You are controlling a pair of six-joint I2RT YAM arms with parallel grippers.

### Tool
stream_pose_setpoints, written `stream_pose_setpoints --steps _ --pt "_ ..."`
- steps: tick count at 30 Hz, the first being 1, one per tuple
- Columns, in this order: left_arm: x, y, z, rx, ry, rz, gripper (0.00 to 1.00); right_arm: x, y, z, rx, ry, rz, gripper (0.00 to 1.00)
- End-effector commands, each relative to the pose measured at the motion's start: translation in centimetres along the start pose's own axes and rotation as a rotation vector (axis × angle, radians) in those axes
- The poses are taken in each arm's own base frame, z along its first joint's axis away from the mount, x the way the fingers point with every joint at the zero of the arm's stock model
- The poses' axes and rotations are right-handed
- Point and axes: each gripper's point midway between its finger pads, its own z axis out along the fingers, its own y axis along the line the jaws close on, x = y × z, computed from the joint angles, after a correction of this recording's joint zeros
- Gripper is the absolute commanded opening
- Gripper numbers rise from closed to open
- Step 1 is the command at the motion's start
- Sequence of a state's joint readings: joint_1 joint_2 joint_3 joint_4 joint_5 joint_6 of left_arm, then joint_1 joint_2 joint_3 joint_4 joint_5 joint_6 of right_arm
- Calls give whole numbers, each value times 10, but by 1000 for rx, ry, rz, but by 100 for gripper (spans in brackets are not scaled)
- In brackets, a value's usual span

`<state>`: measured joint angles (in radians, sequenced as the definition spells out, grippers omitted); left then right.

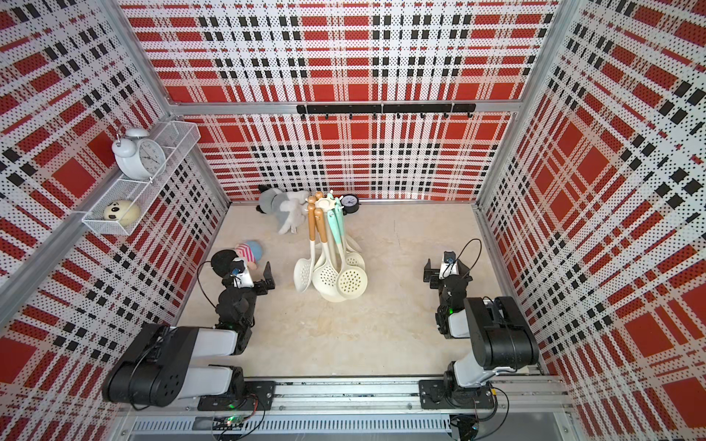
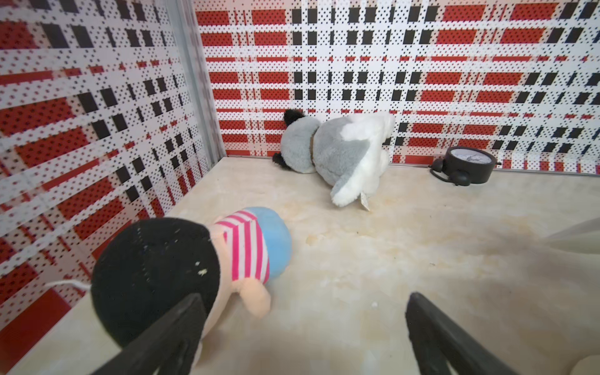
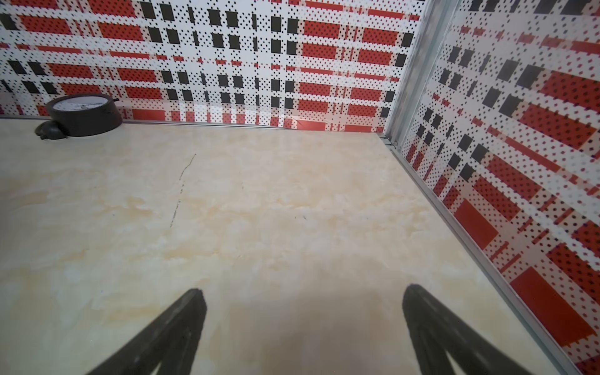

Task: Hang the skimmer on the kitchen utensil rack
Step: Reset both arms

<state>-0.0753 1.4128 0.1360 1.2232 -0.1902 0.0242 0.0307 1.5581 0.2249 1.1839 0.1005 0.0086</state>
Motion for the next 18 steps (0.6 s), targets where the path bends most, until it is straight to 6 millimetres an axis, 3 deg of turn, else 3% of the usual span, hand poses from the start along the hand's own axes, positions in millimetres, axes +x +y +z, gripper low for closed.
stream_pose_setpoints --steps 1,5,9,18 --pt "-20 -1 11 45 -116 -18 99 -19 17 -3 -109 -88 17 100" --pt "-12 19 23 6 -70 -90 99 -18 6 2 -44 -66 48 100" --pt "-15 20 25 -30 -86 -89 99 -13 12 14 -67 -14 31 100" --pt "-14 19 25 -66 -82 -67 99 -14 8 14 -44 -18 33 100"
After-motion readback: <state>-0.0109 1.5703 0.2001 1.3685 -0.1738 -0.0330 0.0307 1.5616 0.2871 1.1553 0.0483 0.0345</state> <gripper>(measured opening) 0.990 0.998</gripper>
